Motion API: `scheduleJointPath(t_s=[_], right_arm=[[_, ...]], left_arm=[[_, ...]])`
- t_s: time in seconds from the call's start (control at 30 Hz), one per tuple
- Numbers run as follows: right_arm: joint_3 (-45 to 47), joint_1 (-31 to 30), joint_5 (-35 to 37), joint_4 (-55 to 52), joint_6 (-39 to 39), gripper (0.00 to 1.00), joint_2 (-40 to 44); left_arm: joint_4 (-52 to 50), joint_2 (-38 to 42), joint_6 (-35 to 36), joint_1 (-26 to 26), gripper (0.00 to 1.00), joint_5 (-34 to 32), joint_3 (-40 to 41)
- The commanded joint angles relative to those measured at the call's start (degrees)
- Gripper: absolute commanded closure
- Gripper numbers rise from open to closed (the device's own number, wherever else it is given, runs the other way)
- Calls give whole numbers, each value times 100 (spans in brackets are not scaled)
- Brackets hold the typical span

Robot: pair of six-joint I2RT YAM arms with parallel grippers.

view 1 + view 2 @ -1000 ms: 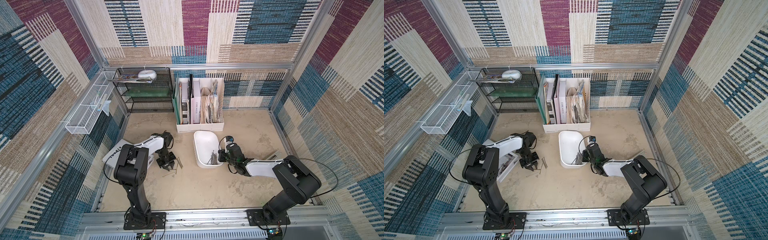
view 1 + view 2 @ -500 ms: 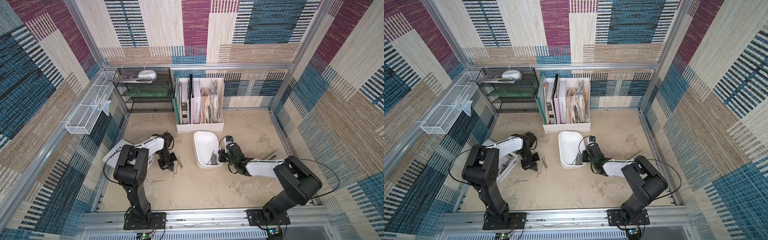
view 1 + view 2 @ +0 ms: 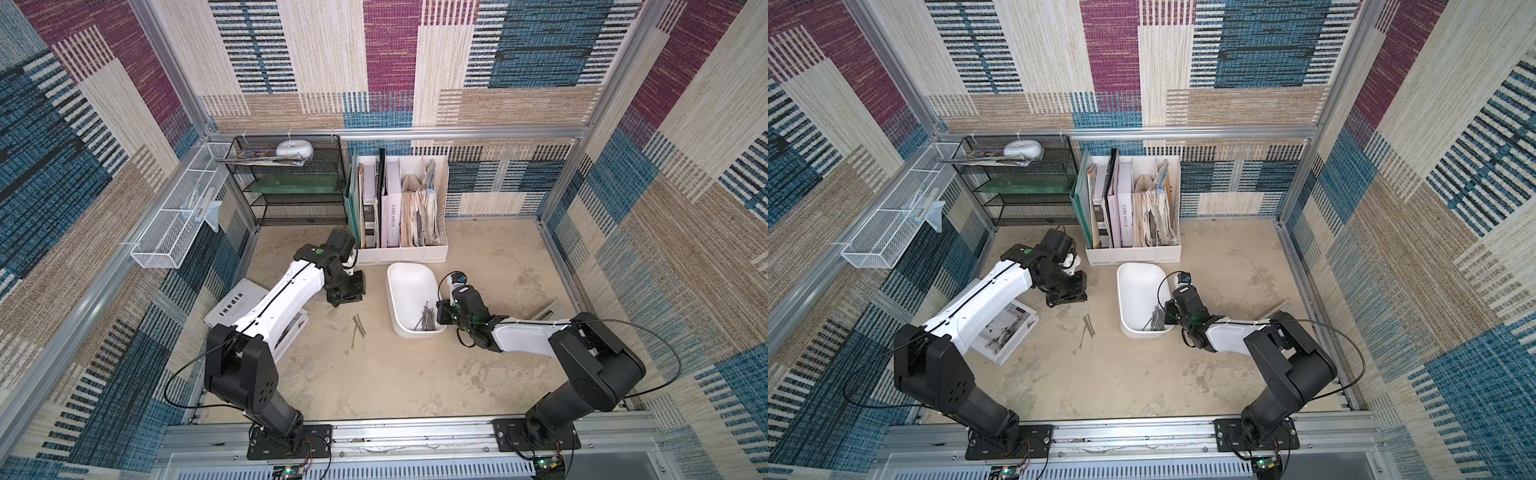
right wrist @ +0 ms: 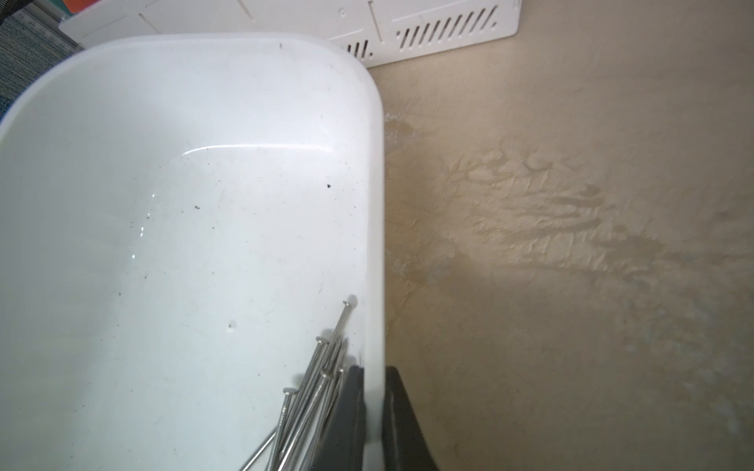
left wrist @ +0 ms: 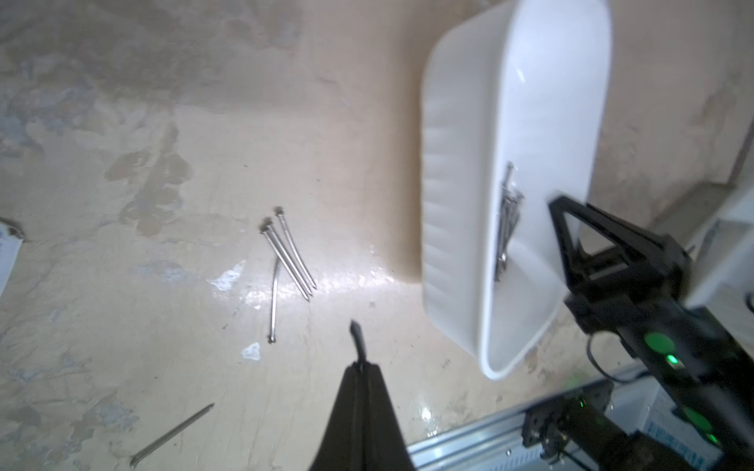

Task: Put the nails on the desktop into the storage box
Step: Place the nail in the storage box.

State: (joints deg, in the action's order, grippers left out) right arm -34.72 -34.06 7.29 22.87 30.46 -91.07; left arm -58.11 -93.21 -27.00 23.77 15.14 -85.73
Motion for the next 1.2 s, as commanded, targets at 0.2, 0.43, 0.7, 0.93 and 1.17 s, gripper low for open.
scheduleJointPath(t_s=[0.2,0.43,0.7,0.93,1.17], right_arm=[[18,-12,45,-551,-22,100,43],[71,-14,31,-531,-5,100,123],[82,-19,40,-573,-5,100,179],[63,-17,19,-600,-31,100,203],[46,-13,21,-648,-50,100,292]], left_arm=[[-1044,-1645,358,1492,100,209,-2330],[-1043,-2854,509,1644,91,174,-2733],[-1036,-1921,563,1567,72,-179,-2446],[-1133,63,302,1007,67,-717,484],[-799,835,-583,1150,61,-590,2385]])
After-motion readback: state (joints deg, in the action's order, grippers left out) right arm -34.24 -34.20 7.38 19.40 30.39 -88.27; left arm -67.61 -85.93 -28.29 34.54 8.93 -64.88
